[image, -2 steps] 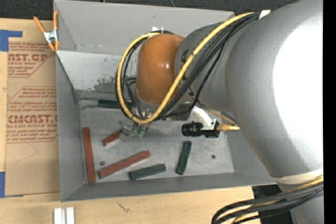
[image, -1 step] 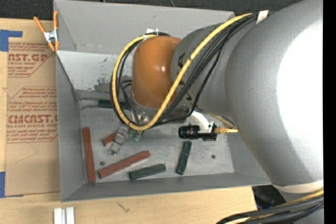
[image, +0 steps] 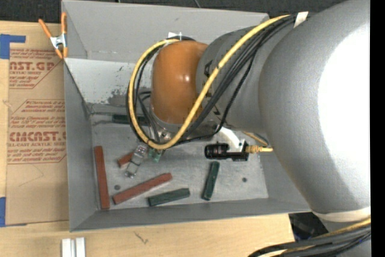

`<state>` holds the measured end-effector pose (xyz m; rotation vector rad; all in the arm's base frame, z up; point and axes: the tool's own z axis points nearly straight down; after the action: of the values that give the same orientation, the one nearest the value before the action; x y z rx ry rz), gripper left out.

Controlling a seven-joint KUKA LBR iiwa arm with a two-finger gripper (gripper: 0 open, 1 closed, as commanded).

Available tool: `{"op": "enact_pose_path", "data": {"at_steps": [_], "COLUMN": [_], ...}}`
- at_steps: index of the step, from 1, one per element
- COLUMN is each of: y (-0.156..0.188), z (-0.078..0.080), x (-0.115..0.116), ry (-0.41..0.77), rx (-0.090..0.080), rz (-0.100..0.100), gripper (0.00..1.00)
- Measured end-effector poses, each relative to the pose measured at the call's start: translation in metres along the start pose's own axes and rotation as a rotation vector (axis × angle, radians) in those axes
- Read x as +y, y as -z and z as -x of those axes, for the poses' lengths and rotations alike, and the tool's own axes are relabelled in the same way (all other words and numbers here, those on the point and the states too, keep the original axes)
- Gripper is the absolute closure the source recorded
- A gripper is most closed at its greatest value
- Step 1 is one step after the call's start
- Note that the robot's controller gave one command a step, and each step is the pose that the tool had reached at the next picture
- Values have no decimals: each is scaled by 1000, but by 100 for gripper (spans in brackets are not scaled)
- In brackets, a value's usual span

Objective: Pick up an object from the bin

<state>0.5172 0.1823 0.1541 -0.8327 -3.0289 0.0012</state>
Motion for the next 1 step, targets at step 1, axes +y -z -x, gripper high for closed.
{"op": "enact_pose_path", "data": {"at_steps": [1], "y": [-20], "z": [-3], "x": [-5], "ry": [106], "rx": [-6], "rz": [7], "gripper": [0]}}
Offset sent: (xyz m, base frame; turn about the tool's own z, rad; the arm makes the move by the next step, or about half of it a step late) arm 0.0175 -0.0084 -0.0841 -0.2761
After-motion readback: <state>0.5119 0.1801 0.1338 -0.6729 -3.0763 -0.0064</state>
